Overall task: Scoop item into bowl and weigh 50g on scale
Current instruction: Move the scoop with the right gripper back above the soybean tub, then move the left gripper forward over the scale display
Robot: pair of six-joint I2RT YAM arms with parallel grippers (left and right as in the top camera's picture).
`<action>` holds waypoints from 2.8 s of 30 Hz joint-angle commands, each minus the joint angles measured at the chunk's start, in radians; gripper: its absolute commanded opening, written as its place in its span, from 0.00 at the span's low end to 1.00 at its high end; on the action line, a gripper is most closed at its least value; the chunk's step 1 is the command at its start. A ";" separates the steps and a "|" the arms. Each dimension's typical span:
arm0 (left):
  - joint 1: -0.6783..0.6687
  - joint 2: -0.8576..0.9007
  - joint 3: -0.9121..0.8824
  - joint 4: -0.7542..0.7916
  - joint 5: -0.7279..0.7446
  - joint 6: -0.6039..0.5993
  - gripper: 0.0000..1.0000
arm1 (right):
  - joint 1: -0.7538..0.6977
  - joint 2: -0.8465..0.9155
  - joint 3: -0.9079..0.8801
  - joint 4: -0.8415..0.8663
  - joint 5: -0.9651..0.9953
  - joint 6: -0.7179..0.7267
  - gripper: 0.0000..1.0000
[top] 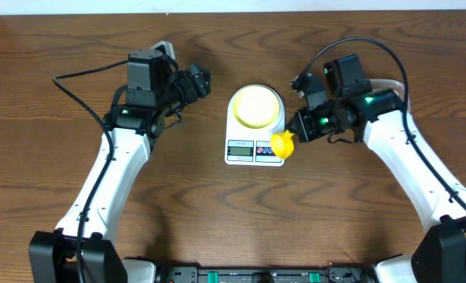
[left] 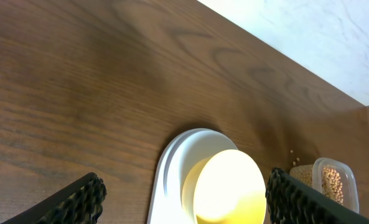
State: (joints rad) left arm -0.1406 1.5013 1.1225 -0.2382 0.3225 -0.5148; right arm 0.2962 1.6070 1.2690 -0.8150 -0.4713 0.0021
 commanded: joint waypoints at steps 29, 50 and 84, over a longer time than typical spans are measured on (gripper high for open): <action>-0.001 -0.014 0.007 0.000 -0.010 0.025 0.84 | -0.233 -0.181 0.012 0.387 0.216 0.197 0.01; -0.001 -0.014 0.007 0.000 -0.010 0.025 0.84 | -0.250 -0.181 0.012 0.619 0.414 0.320 0.01; -0.001 -0.014 0.007 -0.001 -0.010 0.024 0.85 | -0.250 -0.181 0.012 0.598 0.414 0.319 0.01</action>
State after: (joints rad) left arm -0.1406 1.5013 1.1225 -0.2379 0.3225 -0.5148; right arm 0.0528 1.4368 1.2686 -0.2188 -0.0704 0.3077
